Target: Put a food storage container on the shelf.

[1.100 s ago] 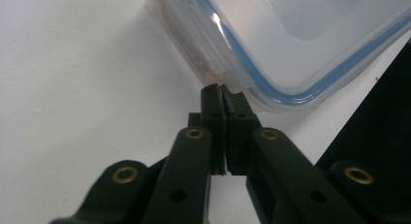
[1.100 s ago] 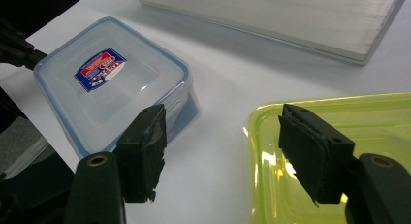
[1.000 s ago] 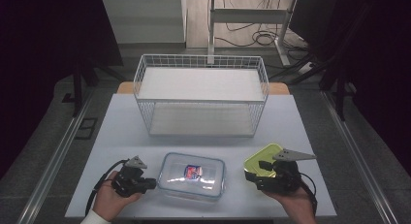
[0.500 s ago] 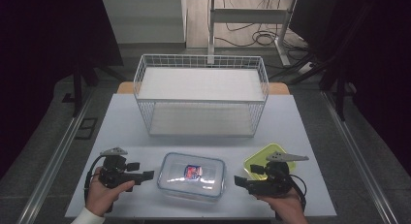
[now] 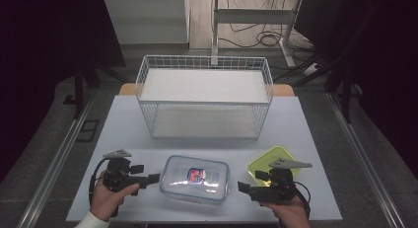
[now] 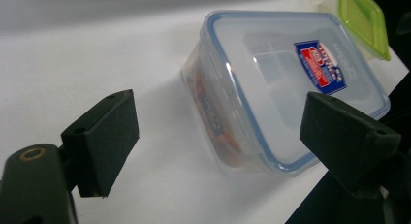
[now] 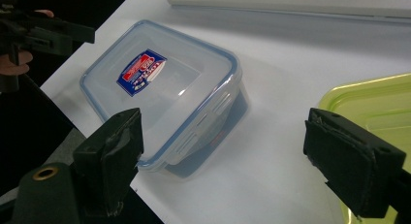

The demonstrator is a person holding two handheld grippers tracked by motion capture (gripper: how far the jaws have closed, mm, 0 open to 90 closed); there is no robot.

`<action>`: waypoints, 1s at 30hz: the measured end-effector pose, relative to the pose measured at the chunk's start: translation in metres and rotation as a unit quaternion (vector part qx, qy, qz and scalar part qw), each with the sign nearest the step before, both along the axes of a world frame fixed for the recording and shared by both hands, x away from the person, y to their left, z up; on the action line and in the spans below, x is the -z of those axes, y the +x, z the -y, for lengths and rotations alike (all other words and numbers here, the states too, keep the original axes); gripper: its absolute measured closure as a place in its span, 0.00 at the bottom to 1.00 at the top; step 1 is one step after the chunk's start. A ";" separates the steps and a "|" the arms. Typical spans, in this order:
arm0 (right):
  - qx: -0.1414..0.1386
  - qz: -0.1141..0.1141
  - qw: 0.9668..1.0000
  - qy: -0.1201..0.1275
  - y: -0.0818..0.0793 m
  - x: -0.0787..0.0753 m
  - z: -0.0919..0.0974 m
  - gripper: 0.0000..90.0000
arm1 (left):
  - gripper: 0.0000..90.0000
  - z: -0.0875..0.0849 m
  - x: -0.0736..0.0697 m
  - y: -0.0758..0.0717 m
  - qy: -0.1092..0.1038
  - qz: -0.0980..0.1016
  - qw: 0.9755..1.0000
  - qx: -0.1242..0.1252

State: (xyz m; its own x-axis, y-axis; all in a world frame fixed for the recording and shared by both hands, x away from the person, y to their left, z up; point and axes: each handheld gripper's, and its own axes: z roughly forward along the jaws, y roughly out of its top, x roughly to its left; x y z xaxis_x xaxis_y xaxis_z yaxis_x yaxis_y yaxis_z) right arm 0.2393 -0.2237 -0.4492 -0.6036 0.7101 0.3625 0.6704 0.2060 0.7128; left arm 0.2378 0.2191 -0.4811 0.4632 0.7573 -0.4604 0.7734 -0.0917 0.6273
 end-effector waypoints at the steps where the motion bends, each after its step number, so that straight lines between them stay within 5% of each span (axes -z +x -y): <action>1: -0.001 -0.001 1.000 0.000 -0.001 0.001 -0.001 0.16 | 0.15 0.002 -0.001 0.001 -0.006 -0.001 1.000 0.001; 17: -0.003 0.006 1.000 0.011 -0.007 -0.001 -0.006 0.18 | 0.07 0.016 0.013 0.022 -0.054 -0.052 0.997 0.026; 30: -0.009 0.004 1.000 0.003 -0.009 0.002 -0.012 0.18 | 0.18 0.033 0.031 0.035 -0.054 -0.102 0.992 0.056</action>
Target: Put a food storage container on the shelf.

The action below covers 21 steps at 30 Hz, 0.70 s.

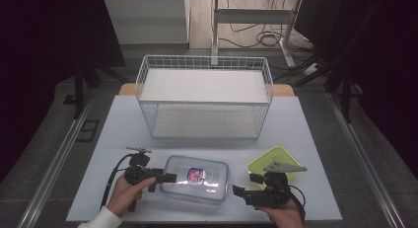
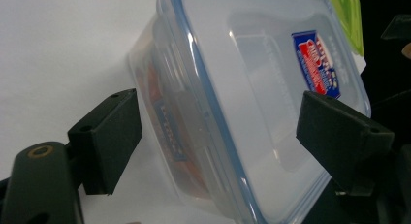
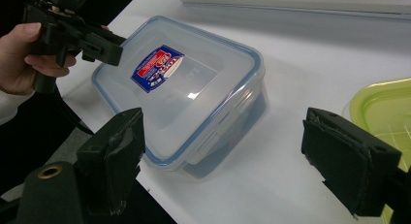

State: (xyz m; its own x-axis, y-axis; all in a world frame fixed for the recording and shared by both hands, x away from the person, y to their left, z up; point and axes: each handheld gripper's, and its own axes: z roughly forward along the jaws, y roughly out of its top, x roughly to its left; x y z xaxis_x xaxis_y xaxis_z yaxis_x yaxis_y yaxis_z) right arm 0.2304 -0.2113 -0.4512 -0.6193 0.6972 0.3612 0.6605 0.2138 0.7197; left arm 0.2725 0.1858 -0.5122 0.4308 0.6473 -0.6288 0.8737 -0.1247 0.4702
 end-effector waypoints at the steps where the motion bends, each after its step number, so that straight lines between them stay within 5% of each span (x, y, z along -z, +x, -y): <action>1: 0.000 -0.001 1.000 0.000 0.000 0.000 0.000 0.18 | 0.18 0.000 0.001 0.001 -0.011 -0.006 1.000 -0.003; 5: 0.000 -0.003 1.000 -0.001 -0.001 0.003 -0.003 0.18 | 0.25 -0.004 0.008 0.004 -0.053 -0.027 0.998 0.005; 11: 0.012 -0.017 1.000 0.002 -0.002 0.010 -0.011 0.19 | 0.38 -0.009 0.005 0.004 -0.055 -0.021 0.998 0.001; 21: 0.057 -0.088 0.994 0.045 -0.001 0.029 -0.032 0.22 | 0.38 -0.009 0.004 0.003 -0.052 -0.023 0.998 0.001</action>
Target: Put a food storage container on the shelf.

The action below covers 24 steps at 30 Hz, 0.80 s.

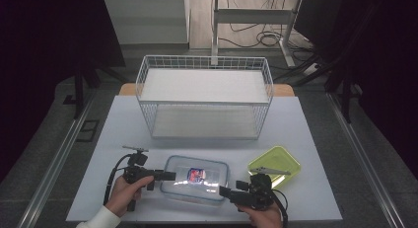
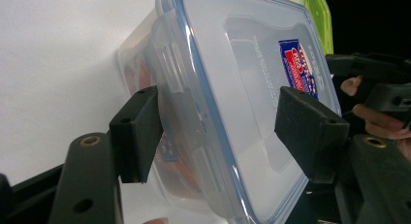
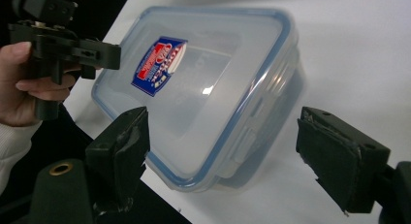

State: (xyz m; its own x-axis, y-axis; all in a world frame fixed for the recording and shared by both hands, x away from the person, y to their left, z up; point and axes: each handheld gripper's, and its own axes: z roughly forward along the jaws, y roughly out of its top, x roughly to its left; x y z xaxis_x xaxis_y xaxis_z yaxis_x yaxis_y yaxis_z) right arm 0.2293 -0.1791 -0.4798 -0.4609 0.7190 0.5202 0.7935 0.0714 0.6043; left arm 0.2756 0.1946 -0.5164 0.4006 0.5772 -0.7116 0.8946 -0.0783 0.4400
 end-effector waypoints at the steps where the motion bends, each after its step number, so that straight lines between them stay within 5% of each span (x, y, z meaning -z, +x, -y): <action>1: 0.000 -0.006 1.000 0.000 0.001 0.003 -0.002 0.22 | 0.38 0.000 0.000 0.000 -0.001 -0.001 1.000 -0.001; 10: 0.017 -0.058 0.998 0.034 0.016 0.024 -0.004 0.22 | 0.38 0.000 0.000 0.000 -0.001 0.000 1.000 -0.001; 24: 0.012 -0.074 0.995 0.071 0.026 0.034 -0.006 0.27 | 0.38 0.000 0.000 -0.001 -0.002 0.001 1.000 -0.002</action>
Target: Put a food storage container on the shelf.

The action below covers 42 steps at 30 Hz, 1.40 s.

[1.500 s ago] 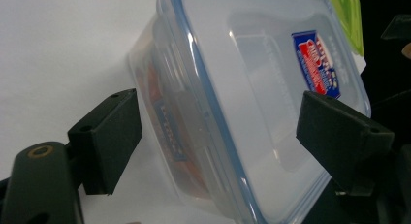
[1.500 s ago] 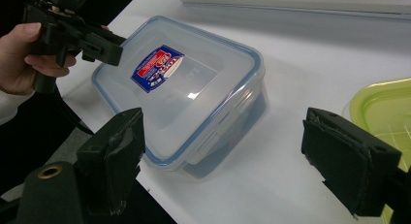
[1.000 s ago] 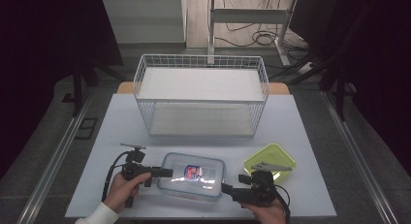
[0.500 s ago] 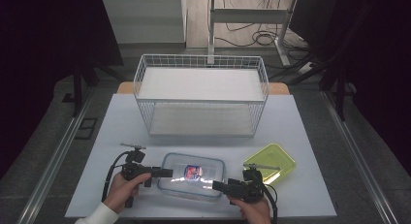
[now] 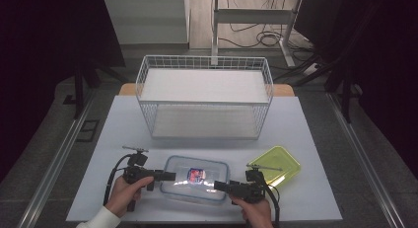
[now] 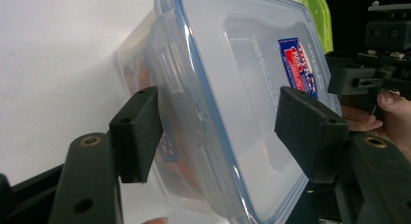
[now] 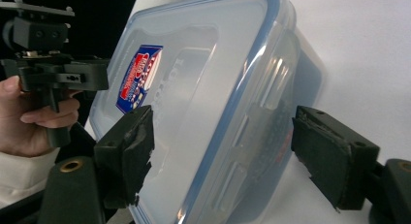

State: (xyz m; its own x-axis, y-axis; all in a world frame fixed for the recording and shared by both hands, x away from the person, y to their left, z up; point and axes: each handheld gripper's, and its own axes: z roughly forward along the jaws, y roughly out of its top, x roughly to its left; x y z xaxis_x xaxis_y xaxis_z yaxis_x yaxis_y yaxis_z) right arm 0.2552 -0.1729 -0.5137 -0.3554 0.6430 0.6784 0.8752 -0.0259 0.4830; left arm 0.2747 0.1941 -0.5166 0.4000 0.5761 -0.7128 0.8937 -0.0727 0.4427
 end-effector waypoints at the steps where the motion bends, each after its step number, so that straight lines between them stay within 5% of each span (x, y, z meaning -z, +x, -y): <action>1: 0.000 -0.001 1.000 0.004 0.001 0.000 0.000 0.28 | 0.38 0.000 0.000 0.000 0.000 0.000 1.000 0.000; 9: 0.001 -0.016 1.000 0.019 0.004 0.003 0.002 0.30 | 0.38 0.000 0.000 0.000 0.000 0.001 1.000 0.000; 15: -0.009 -0.006 1.000 0.018 0.000 -0.002 0.006 0.40 | 0.38 -0.001 -0.003 -0.004 0.006 0.010 1.000 0.005; 27: -0.026 -0.001 0.999 0.040 -0.006 -0.006 0.016 0.51 | 0.49 -0.010 -0.009 -0.015 -0.011 0.040 0.999 0.018; 34: -0.033 0.006 0.999 0.031 -0.007 -0.008 0.015 0.52 | 0.52 -0.014 -0.007 -0.017 -0.024 0.039 0.999 0.020; 37: -0.033 0.001 0.999 0.035 -0.007 -0.009 0.016 0.53 | 0.56 -0.018 -0.008 -0.020 -0.045 0.044 0.998 0.016; 42: -0.034 0.002 0.999 0.036 -0.008 -0.010 0.016 0.53 | 0.57 -0.017 -0.010 -0.023 -0.036 0.046 0.998 0.012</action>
State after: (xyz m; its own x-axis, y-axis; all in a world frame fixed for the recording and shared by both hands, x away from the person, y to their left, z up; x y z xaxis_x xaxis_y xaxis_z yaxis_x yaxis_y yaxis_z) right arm 0.2470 -0.1891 -0.5042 -0.3985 0.5671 0.7208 0.8747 -0.0014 0.4847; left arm 0.2518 0.2109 -0.5065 0.4793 0.5135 -0.7118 0.8471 -0.0584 0.5282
